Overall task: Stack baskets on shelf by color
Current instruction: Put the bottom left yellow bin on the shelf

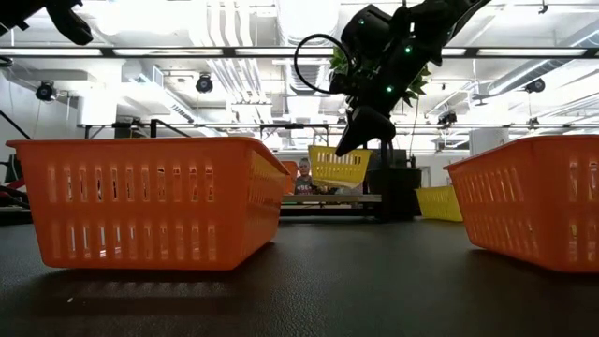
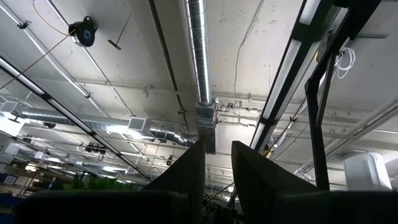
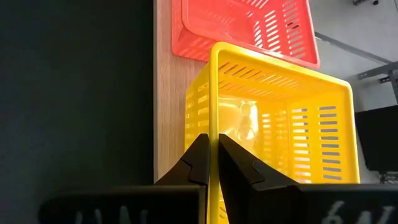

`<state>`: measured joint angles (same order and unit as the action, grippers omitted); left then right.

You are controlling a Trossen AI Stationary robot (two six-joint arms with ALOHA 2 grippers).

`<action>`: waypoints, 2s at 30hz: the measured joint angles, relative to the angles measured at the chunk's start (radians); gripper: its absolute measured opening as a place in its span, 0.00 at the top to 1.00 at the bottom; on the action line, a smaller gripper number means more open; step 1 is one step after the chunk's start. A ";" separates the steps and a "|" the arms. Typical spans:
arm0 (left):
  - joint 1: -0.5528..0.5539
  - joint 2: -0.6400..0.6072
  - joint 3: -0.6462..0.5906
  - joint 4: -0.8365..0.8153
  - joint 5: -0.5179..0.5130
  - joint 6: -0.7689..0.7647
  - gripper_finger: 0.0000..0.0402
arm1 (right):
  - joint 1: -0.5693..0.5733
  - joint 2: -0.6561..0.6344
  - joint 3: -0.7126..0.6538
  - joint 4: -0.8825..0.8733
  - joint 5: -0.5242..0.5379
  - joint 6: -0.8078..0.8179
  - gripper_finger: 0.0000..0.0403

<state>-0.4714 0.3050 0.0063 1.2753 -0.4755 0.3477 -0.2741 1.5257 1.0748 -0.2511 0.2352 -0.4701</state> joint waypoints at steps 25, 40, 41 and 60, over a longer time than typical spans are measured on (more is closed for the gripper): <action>0.000 0.000 0.000 0.000 0.000 0.000 0.84 | -0.004 0.000 0.000 0.003 0.000 0.032 0.77; 0.000 0.000 0.000 -0.001 0.000 0.000 0.84 | 0.012 -0.003 0.080 -0.142 -0.052 0.067 0.97; 0.000 0.000 0.000 0.000 0.000 0.000 0.84 | 0.012 -0.003 0.075 -0.141 -0.054 0.081 0.97; 0.000 0.000 0.000 0.000 0.000 0.000 0.84 | 0.012 0.114 0.101 -0.084 -0.052 0.086 0.98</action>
<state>-0.4717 0.3050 0.0063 1.2751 -0.4753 0.3477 -0.2623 1.6394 1.1763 -0.3350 0.1837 -0.3843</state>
